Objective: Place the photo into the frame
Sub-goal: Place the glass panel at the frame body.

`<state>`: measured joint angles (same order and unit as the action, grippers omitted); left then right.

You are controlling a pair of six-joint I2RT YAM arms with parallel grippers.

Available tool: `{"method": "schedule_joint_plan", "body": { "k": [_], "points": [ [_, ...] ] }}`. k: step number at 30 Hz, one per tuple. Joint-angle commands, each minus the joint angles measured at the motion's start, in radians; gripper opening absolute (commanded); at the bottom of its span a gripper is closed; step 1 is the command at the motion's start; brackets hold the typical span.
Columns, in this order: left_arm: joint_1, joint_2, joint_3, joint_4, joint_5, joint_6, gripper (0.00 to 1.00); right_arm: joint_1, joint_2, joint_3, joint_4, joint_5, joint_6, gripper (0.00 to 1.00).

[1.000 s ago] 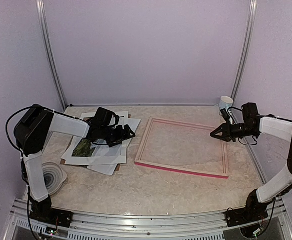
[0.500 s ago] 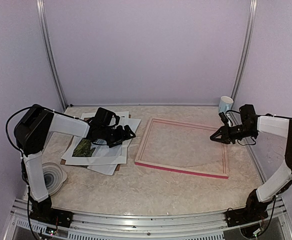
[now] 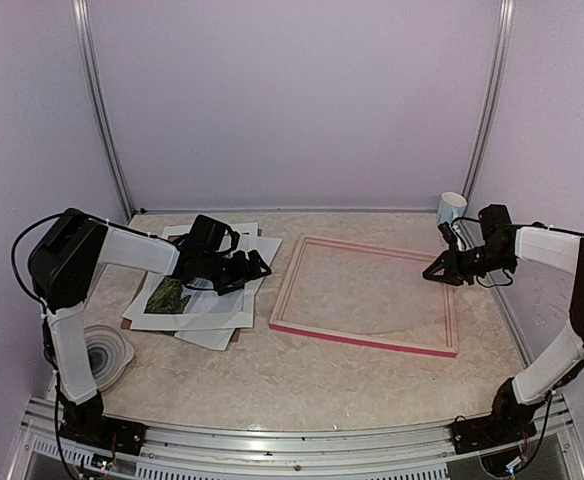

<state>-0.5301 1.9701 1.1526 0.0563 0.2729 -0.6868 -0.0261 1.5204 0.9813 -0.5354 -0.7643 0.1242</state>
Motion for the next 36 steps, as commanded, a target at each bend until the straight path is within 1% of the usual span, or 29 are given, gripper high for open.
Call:
{"method": "schedule_joint_plan", "body": {
  "k": [1, 17, 36],
  "points": [
    [-0.004, -0.016, 0.025, -0.015, -0.01, 0.012, 0.95, 0.015, 0.001, 0.028, -0.032, 0.013, -0.017, 0.13],
    [-0.003, -0.019, 0.025, -0.016, -0.013, 0.012, 0.95, 0.018, -0.023, 0.004, -0.045, 0.073, 0.0, 0.13],
    [-0.004, -0.014, 0.024, -0.017, -0.014, 0.011, 0.95, 0.02, -0.044, 0.003, -0.064, 0.1, -0.003, 0.14]
  ]
}}
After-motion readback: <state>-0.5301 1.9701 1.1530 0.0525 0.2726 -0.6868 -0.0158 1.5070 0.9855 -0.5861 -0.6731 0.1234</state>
